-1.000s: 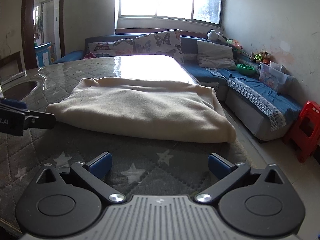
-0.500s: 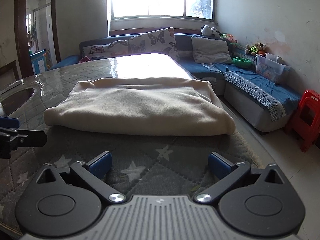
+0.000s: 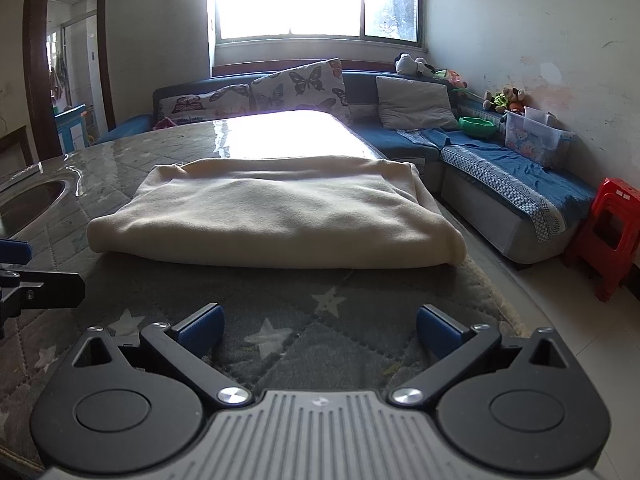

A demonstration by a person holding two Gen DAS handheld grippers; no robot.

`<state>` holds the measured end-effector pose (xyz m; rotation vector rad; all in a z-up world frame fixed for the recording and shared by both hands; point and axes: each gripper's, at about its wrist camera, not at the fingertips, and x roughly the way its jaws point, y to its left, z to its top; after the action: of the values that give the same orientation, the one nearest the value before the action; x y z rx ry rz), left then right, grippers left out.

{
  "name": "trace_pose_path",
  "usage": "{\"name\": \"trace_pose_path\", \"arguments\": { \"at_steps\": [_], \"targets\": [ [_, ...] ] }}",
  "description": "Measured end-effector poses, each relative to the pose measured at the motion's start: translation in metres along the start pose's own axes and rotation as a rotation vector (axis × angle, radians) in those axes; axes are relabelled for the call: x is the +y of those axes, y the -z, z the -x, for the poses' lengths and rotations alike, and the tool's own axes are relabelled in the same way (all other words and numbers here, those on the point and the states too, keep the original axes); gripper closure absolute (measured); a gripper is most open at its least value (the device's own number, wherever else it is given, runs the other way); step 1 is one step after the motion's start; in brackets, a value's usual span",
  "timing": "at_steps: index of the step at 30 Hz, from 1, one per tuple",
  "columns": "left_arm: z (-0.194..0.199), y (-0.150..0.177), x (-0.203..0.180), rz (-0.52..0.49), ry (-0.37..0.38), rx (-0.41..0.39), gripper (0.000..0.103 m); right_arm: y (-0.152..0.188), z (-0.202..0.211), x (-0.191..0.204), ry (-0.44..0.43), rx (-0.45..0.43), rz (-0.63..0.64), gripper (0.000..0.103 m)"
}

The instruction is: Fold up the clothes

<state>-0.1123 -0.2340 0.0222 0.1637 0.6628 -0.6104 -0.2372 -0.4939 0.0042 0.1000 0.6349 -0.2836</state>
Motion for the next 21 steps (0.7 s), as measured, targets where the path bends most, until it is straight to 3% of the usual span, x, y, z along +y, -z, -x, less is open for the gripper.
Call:
{"name": "trace_pose_path", "arguments": {
  "at_steps": [21],
  "targets": [
    [0.0035, 0.0013, -0.0071, -0.009, 0.003, 0.003, 0.0, 0.0013, 0.0088, 0.0083, -0.04, 0.022, 0.032, 0.0]
  ]
}}
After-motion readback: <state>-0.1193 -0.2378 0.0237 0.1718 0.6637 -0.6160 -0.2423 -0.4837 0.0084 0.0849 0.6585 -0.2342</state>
